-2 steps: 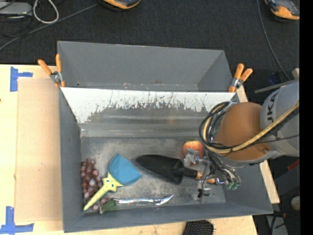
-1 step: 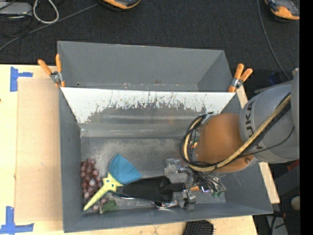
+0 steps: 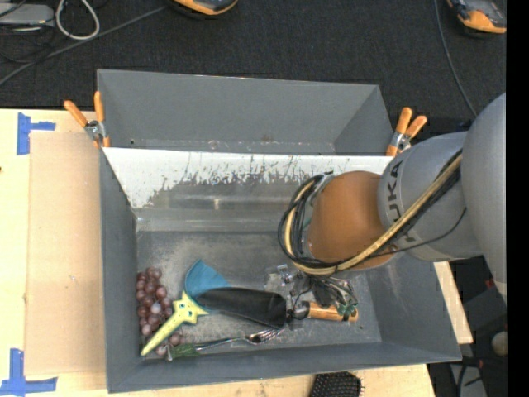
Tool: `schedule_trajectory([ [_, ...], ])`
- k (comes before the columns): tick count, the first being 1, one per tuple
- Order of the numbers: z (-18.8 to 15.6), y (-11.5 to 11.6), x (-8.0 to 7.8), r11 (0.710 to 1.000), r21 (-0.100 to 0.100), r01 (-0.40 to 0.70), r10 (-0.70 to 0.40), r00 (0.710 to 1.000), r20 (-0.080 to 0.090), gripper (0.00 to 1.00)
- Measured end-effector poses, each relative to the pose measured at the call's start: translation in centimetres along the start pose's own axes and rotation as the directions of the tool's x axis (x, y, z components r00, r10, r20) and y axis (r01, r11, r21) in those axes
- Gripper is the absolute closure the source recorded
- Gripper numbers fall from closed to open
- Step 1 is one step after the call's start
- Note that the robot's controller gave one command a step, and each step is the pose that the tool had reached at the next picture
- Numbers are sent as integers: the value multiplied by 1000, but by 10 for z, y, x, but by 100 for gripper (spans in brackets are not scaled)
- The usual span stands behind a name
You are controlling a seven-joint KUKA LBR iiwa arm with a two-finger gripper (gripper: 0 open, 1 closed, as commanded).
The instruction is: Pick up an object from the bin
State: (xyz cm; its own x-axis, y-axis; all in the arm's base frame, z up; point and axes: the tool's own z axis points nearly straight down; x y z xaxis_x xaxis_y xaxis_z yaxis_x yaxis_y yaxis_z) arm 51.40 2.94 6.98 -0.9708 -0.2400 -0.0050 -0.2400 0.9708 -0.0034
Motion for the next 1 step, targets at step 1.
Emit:
schedule_trajectory([
  [1, 0, 0, 0, 1000, 0, 1, -1, 1000, 0, 100],
])
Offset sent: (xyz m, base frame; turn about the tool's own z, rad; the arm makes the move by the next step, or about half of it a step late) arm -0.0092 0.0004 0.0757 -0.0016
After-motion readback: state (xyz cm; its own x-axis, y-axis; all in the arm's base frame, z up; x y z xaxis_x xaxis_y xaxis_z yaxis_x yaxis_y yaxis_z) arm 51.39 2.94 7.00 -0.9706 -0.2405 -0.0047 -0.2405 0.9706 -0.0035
